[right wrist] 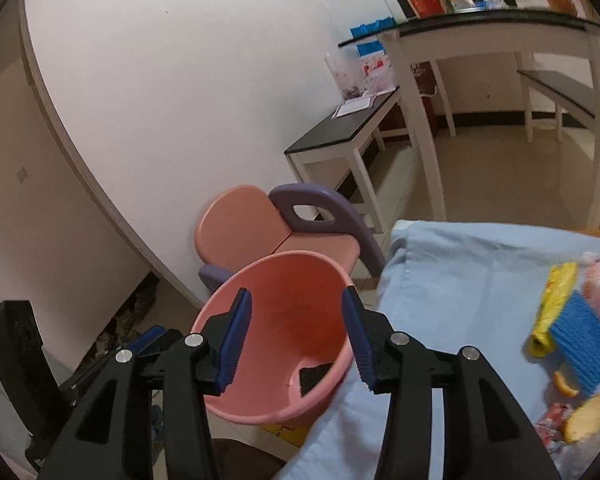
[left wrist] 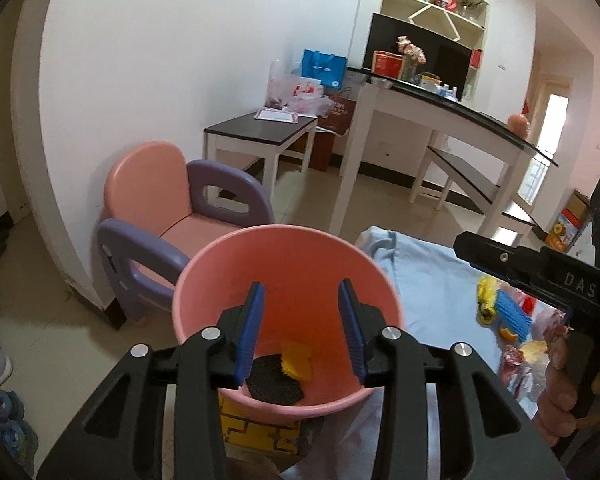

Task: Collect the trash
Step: 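Move both tools back over the table toward the wrappers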

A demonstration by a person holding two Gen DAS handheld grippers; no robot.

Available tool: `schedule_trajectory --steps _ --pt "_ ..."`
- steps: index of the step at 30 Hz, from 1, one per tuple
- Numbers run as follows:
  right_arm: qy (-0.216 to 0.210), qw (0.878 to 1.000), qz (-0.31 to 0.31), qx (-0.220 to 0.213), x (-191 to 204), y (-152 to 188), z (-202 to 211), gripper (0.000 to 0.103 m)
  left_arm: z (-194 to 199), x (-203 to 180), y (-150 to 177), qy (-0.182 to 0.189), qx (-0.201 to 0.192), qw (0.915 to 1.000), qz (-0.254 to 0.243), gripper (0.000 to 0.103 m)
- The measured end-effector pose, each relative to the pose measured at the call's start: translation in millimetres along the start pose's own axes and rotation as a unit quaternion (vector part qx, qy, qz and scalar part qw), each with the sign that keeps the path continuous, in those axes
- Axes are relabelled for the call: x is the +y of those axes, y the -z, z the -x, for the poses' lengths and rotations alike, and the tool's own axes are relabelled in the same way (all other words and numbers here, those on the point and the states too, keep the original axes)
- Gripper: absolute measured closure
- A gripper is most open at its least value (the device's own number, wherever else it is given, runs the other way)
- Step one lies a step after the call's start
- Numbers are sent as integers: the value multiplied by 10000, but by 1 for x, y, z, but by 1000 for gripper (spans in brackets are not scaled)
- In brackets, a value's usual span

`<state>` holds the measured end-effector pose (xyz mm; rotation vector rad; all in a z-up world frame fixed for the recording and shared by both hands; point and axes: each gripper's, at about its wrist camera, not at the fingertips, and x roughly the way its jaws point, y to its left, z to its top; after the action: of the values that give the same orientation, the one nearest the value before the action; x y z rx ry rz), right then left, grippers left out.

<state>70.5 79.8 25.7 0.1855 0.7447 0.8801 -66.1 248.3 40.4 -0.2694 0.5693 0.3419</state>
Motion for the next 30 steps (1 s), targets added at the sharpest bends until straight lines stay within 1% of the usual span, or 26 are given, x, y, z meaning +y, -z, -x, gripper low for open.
schedule_trajectory --steps 4,8,12,14,18,22,24,28,30 --pt "120 9998 137 -121 3 8 25 55 11 -17 3 116 -37 9999 -120 64" --pt "279 9988 320 -250 4 20 50 52 20 -36 11 205 -89 9996 -187 64" --pt "580 9961 554 -354 0 38 81 48 25 -54 19 378 -68 9992 -60 64" --pt "722 9949 585 -402 -5 44 94 47 27 -67 23 416 -46 9990 -124 64" --pt "1048 9915 604 -485 -20 61 123 46 32 -103 32 556 9 9980 -292 64" --pt "1349 9880 464 -588 -43 79 150 46 32 -131 42 701 130 9971 -266 64" --pt "1484 9863 392 -608 -54 89 162 44 31 -145 49 710 189 9969 -294 64" --pt "1650 9836 378 -628 -71 107 180 43 26 -168 62 782 381 9955 -377 64" --pt "1711 9823 334 -690 -81 113 190 40 27 -181 69 805 412 9947 -489 64"
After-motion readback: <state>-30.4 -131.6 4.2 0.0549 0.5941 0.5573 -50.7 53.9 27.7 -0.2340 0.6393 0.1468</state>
